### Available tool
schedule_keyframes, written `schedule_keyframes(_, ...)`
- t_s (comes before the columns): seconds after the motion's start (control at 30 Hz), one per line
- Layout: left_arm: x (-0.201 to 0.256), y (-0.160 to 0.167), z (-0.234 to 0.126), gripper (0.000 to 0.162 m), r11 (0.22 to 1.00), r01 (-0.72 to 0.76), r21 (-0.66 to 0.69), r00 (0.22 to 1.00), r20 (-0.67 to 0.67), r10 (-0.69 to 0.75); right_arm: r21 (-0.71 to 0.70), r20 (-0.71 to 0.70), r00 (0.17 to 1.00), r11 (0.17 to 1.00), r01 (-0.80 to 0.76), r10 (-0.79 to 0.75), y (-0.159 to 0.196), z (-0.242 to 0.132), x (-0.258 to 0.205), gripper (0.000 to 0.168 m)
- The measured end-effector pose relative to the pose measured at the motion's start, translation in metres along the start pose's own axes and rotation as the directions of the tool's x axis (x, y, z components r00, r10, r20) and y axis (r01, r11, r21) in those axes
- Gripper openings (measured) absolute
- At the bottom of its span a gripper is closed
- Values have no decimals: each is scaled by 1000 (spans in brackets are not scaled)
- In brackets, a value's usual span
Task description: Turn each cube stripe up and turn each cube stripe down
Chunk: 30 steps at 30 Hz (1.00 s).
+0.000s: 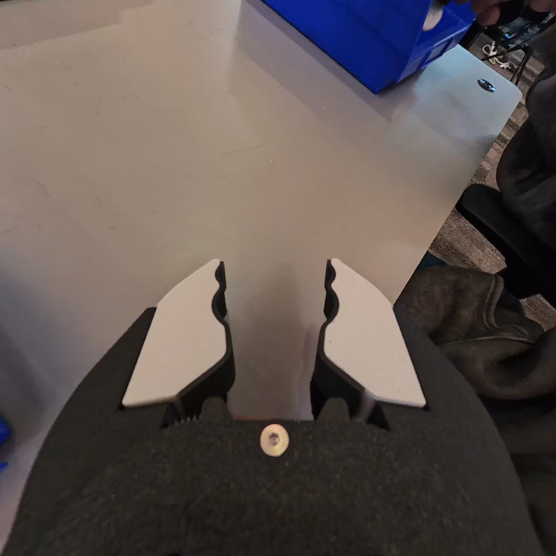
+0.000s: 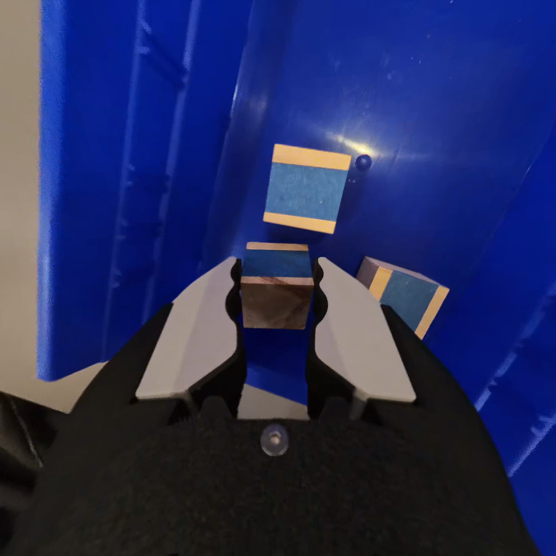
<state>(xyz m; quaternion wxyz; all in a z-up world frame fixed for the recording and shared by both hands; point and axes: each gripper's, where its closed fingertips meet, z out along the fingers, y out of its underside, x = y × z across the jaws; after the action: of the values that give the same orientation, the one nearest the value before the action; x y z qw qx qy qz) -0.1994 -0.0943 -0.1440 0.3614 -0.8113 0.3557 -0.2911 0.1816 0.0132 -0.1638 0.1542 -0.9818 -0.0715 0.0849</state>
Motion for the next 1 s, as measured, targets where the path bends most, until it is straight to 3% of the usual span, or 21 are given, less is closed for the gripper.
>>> schedule_keyframes(0.27,4,3,2,62,999,-33,-19,999,-1,33,41,-6,1000,999,18,-18,-6,2,4,45)
schedule_keyframes(0.47,7,3,3,62,999,-45,-18,999,-4,45,206,-42,993,972,113,-107,-27,-11,-3,45)
schedule_keyframes(1.0,14,11,7,62,992,-112,-60,994,1,113,49,-91,994,997,57,-53,22,-9,9,45)
